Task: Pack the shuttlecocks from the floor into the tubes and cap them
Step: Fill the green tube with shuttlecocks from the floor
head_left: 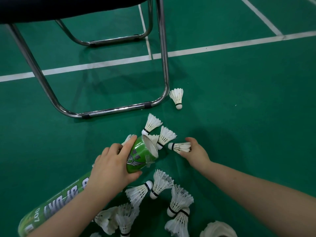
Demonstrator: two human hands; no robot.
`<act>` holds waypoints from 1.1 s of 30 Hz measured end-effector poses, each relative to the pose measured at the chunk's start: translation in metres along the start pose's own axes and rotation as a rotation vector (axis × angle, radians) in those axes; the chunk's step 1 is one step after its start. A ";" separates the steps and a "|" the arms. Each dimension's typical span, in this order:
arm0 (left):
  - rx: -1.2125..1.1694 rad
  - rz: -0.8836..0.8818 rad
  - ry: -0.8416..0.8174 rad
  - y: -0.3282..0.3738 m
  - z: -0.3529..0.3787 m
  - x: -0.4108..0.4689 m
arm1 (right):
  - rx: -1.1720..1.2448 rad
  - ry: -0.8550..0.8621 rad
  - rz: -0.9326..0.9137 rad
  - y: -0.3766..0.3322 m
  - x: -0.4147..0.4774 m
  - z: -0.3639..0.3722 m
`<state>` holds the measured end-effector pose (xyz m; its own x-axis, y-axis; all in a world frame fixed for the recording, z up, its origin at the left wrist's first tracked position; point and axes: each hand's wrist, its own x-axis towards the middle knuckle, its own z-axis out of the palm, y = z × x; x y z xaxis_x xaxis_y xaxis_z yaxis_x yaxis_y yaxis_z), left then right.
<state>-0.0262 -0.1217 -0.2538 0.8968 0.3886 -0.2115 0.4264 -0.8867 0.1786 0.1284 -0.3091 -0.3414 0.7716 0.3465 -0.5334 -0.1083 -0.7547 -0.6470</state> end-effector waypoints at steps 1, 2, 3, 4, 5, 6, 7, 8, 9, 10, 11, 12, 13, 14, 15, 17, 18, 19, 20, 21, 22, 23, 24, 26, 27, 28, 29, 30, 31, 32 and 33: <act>0.008 -0.002 -0.010 0.000 0.001 0.000 | 0.039 0.021 -0.006 0.001 0.001 -0.001; 0.016 -0.004 -0.019 -0.001 0.001 0.000 | 0.080 0.037 -0.012 0.002 0.002 -0.001; 0.020 -0.008 -0.026 -0.002 0.002 0.000 | 0.123 0.051 -0.024 0.002 0.001 -0.002; 0.023 -0.011 -0.032 -0.003 0.002 0.000 | 0.163 0.066 -0.045 0.000 0.001 -0.004; 0.024 -0.014 -0.034 -0.003 0.002 0.000 | 0.199 0.084 -0.078 -0.002 -0.001 -0.006; 0.025 -0.016 -0.035 -0.004 0.003 0.001 | 0.231 0.100 -0.121 -0.006 -0.003 -0.008; 0.022 -0.019 -0.034 -0.004 0.003 0.002 | 0.261 0.110 -0.170 -0.011 -0.007 -0.011; 0.021 -0.021 -0.034 -0.004 0.003 0.002 | 0.287 0.113 -0.222 -0.017 -0.011 -0.013; 0.020 -0.023 -0.033 -0.004 0.003 0.003 | 0.307 0.113 -0.274 -0.023 -0.016 -0.015; 0.020 -0.025 -0.033 -0.004 0.003 0.004 | 0.320 0.111 -0.321 -0.029 -0.020 -0.017; 0.023 -0.028 -0.033 -0.003 0.003 0.005 | 0.328 0.109 -0.363 -0.035 -0.024 -0.019; 0.025 -0.031 -0.032 -0.003 0.002 0.005 | 0.335 0.107 -0.398 -0.041 -0.028 -0.020; 0.023 -0.035 -0.031 -0.003 0.002 0.006 | 0.346 0.103 -0.427 -0.046 -0.032 -0.021; 0.018 -0.038 -0.029 -0.003 0.001 0.006 | 0.358 0.097 -0.449 -0.050 -0.034 -0.022; 0.012 -0.040 -0.027 -0.003 0.000 0.006 | 0.371 0.089 -0.465 -0.053 -0.036 -0.023; 0.001 -0.039 -0.019 -0.003 -0.001 0.006 | 0.400 0.044 -0.484 -0.059 -0.039 -0.024; 0.000 -0.037 -0.015 -0.003 -0.001 0.005 | 0.421 0.001 -0.490 -0.061 -0.041 -0.025; 0.005 -0.034 -0.013 -0.003 -0.001 0.005 | 0.438 -0.054 -0.497 -0.063 -0.043 -0.023; 0.013 -0.030 -0.012 -0.002 -0.002 0.004 | 0.440 -0.111 -0.502 -0.064 -0.045 -0.022; 0.019 -0.026 -0.010 -0.002 -0.002 0.004 | 0.433 -0.161 -0.507 -0.066 -0.047 -0.020; 0.018 -0.021 -0.010 -0.001 -0.002 0.003 | 0.423 -0.198 -0.503 -0.068 -0.048 -0.018; 0.008 -0.019 -0.010 0.001 -0.002 0.003 | 0.413 -0.221 -0.494 -0.069 -0.049 -0.017; -0.011 -0.016 -0.007 0.002 -0.002 0.003 | 0.401 -0.231 -0.485 -0.071 -0.049 -0.017; -0.030 -0.009 0.005 0.005 -0.003 0.004 | 0.353 -0.219 -0.478 -0.073 -0.048 -0.018; -0.028 -0.007 0.007 0.006 -0.004 0.004 | 0.328 -0.208 -0.480 -0.073 -0.048 -0.018; -0.029 -0.004 0.012 0.007 -0.004 0.005 | 0.309 -0.204 -0.480 -0.074 -0.049 -0.017; -0.033 0.001 0.019 0.008 -0.005 0.005 | 0.294 -0.207 -0.482 -0.075 -0.049 -0.016; -0.035 0.006 0.024 0.009 -0.004 0.005 | 0.280 -0.227 -0.486 -0.076 -0.050 -0.015; -0.035 0.009 0.024 0.010 -0.005 0.005 | 0.271 -0.268 -0.487 -0.078 -0.051 -0.012; -0.039 0.011 0.026 0.010 -0.004 0.005 | 0.278 -0.320 -0.482 -0.078 -0.052 -0.009; -0.046 0.015 0.029 0.010 -0.005 0.005 | 0.302 -0.372 -0.472 -0.079 -0.054 -0.007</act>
<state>-0.0169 -0.1279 -0.2483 0.9059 0.3832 -0.1804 0.4174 -0.8802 0.2260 0.0992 -0.2720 -0.2577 0.5174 0.8110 -0.2731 -0.0244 -0.3050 -0.9520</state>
